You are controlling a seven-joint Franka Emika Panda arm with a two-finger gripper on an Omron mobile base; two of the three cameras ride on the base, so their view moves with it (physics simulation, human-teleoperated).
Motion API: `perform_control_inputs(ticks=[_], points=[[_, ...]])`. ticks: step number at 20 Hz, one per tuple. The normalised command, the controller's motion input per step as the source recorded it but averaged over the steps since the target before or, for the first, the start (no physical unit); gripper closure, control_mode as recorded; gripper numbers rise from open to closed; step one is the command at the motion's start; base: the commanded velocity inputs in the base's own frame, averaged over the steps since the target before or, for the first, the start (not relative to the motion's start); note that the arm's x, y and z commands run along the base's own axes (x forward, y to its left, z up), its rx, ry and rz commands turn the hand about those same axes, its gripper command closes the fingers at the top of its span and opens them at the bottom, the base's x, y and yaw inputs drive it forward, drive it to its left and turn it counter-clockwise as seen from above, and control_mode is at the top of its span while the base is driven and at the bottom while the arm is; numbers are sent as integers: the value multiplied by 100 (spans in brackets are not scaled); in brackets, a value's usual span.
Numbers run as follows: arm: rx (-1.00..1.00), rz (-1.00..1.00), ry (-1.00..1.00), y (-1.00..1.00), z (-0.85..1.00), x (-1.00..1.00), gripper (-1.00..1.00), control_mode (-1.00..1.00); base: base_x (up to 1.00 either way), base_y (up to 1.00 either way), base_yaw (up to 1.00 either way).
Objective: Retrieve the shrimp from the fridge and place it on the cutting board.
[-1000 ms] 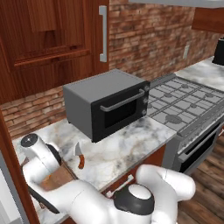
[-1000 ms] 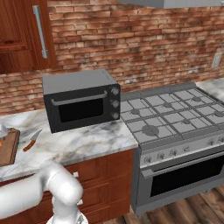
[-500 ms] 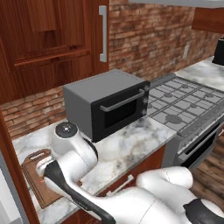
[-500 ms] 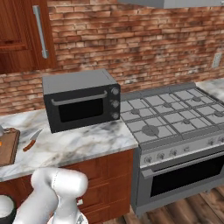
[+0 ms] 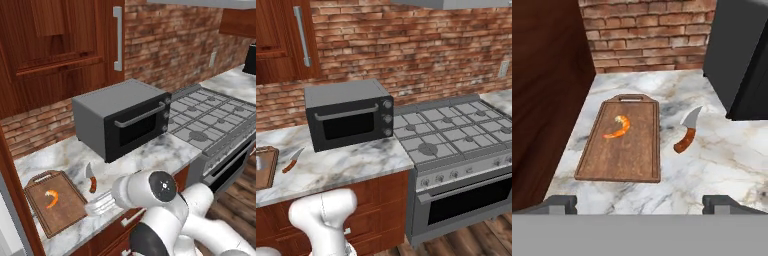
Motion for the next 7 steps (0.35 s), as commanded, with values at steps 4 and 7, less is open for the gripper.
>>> perform_control_inputs(ticks=[4, 7], points=[[10, 0, -34, -100, 1, -100, -100, -100, 0, 0, 0], [13, -17, -28, -100, 0, -93, -100, -100, 0, 0, 0]])
